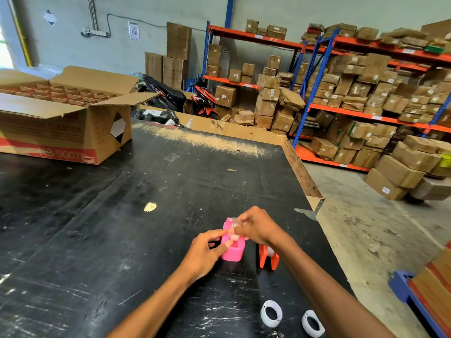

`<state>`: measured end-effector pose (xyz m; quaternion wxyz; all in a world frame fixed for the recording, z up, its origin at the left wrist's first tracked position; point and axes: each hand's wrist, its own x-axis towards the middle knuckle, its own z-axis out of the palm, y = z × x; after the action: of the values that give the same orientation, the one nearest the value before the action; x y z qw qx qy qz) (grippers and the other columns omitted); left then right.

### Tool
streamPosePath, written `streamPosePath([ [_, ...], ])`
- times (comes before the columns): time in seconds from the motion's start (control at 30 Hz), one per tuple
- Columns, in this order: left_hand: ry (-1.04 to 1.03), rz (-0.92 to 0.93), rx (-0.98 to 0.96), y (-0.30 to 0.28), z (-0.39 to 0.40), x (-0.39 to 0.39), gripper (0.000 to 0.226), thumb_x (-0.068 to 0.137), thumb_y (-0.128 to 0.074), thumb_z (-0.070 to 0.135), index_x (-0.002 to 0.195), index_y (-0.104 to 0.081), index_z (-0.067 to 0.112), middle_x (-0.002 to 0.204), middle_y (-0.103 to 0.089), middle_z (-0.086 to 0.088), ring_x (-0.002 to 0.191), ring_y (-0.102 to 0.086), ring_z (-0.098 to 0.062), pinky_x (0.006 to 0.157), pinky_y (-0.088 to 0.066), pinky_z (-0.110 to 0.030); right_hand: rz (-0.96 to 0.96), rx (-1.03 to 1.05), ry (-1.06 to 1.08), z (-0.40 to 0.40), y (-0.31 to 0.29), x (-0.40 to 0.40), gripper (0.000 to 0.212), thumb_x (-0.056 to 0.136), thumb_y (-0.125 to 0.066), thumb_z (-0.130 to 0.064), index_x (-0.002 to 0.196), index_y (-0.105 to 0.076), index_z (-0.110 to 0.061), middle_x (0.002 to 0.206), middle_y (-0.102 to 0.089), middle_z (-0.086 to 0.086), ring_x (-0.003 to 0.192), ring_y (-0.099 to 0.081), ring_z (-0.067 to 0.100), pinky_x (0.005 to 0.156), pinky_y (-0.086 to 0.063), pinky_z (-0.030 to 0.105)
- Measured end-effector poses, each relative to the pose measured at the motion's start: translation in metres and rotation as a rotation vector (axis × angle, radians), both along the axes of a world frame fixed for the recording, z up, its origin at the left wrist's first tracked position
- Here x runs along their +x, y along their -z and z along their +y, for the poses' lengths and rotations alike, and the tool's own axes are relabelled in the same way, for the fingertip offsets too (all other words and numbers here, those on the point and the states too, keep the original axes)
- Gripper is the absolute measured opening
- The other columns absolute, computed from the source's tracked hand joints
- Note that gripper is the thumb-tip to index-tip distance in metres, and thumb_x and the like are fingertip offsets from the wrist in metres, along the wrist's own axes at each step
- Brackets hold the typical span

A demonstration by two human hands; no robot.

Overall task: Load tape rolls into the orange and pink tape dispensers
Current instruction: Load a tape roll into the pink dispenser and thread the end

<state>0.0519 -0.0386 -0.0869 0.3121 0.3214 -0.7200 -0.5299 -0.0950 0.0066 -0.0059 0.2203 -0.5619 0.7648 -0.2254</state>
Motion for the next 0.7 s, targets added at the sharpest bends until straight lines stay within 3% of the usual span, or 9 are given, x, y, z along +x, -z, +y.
streamPosePath([
  [0.13,0.03,-0.012,-0.065,0.002,0.001,0.0,0.03,0.091,-0.06,0.018,0.121,-0.066,0.013,0.126,-0.064,-0.002,0.119,-0.057,-0.014,0.108,-0.043,-0.039,0.011,-0.085,0.029,0.001,0.005,0.008,0.021,0.08,-0.069,-0.009,0.063,-0.066,0.004,0.061,-0.045,0.012,0.064,-0.036,0.018,0.06,-0.037,0.031],
  [0.2,0.048,-0.03,-0.095,0.002,0.001,-0.001,0.028,0.093,-0.057,0.015,0.118,-0.067,0.014,0.125,-0.062,-0.003,0.119,-0.057,-0.015,0.109,-0.042,-0.039,0.037,-0.105,0.061,0.001,0.009,0.012,0.03,0.079,-0.065,-0.006,0.05,-0.057,-0.004,0.06,-0.043,0.011,0.064,-0.035,0.017,0.07,-0.044,0.041],
  [0.27,0.053,-0.04,-0.098,0.002,0.002,-0.001,0.026,0.093,-0.056,0.012,0.117,-0.068,0.015,0.125,-0.06,-0.003,0.12,-0.056,-0.015,0.11,-0.041,-0.039,0.039,-0.127,0.097,0.002,0.012,0.015,0.043,0.078,-0.062,-0.004,0.041,-0.046,-0.016,0.059,-0.046,0.01,0.062,-0.038,0.016,0.089,-0.041,0.048],
  [0.3,0.053,-0.043,-0.096,0.001,0.002,-0.001,0.026,0.094,-0.055,0.011,0.116,-0.068,0.014,0.126,-0.059,-0.004,0.12,-0.055,-0.016,0.111,-0.04,-0.039,0.027,-0.14,0.101,0.002,0.013,0.016,0.044,0.078,-0.061,-0.002,0.04,-0.045,-0.018,0.058,-0.049,0.011,0.062,-0.04,0.016,0.09,-0.042,0.048],
  [0.4,0.071,-0.069,-0.102,0.002,0.001,-0.002,0.028,0.094,-0.052,0.008,0.118,-0.066,0.012,0.128,-0.058,-0.006,0.121,-0.055,-0.016,0.111,-0.039,-0.036,-0.012,-0.17,0.096,0.002,0.017,0.018,0.03,0.078,-0.06,0.0,0.049,-0.056,-0.005,0.06,-0.054,0.021,0.063,-0.041,0.019,0.075,-0.05,0.04],
  [0.47,0.066,-0.087,-0.114,0.002,0.002,-0.002,0.029,0.095,-0.051,0.007,0.12,-0.065,0.009,0.129,-0.057,-0.007,0.12,-0.054,-0.014,0.11,-0.039,-0.03,-0.026,-0.176,0.087,0.002,0.018,0.016,0.025,0.078,-0.059,0.001,0.053,-0.056,0.001,0.059,-0.049,0.016,0.063,-0.039,0.019,0.064,-0.042,0.034],
  [0.63,0.063,-0.12,-0.129,0.001,0.002,-0.004,0.03,0.096,-0.048,0.007,0.122,-0.063,0.006,0.13,-0.055,-0.007,0.121,-0.053,-0.014,0.111,-0.037,-0.031,-0.039,-0.186,0.088,0.003,0.019,0.016,0.035,0.081,-0.06,0.001,0.049,-0.049,-0.005,0.059,-0.043,0.01,0.062,-0.037,0.017,0.062,-0.035,0.029],
  [0.7,0.059,-0.135,-0.137,0.001,0.002,-0.004,0.03,0.096,-0.048,0.007,0.122,-0.062,0.005,0.13,-0.054,-0.008,0.123,-0.052,-0.017,0.112,-0.036,-0.033,-0.029,-0.192,0.096,0.003,0.021,0.017,0.031,0.082,-0.06,0.0,0.051,-0.053,-0.004,0.058,-0.045,0.008,0.056,-0.04,0.009,0.06,-0.035,0.027],
])
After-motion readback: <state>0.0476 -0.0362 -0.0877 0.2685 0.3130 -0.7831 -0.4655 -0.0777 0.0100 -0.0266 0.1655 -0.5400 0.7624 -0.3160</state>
